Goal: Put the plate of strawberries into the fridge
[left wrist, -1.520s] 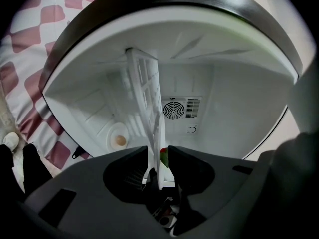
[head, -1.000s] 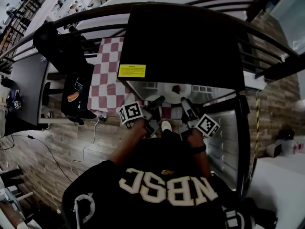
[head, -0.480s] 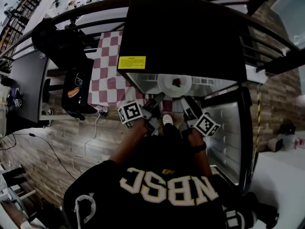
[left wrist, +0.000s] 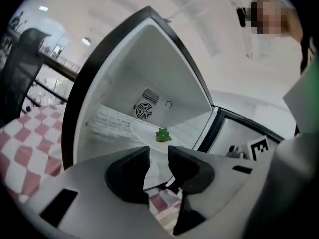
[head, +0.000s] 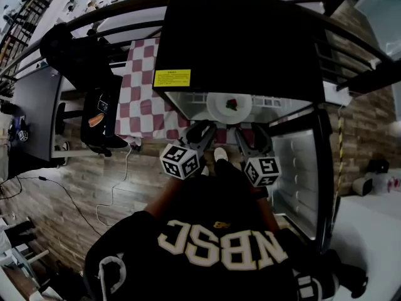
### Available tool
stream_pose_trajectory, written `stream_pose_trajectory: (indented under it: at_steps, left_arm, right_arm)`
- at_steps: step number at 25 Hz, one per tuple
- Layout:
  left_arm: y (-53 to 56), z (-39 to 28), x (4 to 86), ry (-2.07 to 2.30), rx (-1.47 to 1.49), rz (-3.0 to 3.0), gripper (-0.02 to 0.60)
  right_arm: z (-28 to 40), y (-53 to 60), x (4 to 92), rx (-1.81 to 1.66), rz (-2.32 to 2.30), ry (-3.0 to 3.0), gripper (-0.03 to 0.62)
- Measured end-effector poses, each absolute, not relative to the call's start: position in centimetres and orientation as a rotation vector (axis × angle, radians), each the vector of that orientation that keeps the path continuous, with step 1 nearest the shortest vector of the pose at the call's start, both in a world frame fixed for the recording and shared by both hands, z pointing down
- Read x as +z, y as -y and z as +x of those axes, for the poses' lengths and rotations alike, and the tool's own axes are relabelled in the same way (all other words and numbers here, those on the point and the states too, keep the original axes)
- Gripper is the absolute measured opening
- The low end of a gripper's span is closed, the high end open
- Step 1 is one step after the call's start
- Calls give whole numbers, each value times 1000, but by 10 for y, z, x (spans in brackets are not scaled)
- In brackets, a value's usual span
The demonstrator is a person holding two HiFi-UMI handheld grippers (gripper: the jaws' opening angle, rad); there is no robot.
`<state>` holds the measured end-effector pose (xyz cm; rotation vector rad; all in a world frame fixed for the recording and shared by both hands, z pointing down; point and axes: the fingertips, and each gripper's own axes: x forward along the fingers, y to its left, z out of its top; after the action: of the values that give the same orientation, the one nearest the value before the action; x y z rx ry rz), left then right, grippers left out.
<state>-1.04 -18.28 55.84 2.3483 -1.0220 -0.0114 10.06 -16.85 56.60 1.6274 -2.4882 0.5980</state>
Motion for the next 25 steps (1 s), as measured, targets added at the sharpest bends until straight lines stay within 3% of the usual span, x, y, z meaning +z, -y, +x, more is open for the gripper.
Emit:
stream_pose_trajectory:
  at_steps: [9, 15, 25]
  left_arm:
    - [182, -3, 572, 1123, 214, 2508, 126]
    - [187, 3, 568, 1120, 230, 2549, 60]
    - [203, 5, 570, 1146, 230, 2507, 35]
  right_arm:
    - [93, 172, 568, 470, 1597, 2452, 158]
    - [90, 178, 559, 396, 1590, 2462, 81]
    - [92, 193, 560, 385, 1568, 2444, 64]
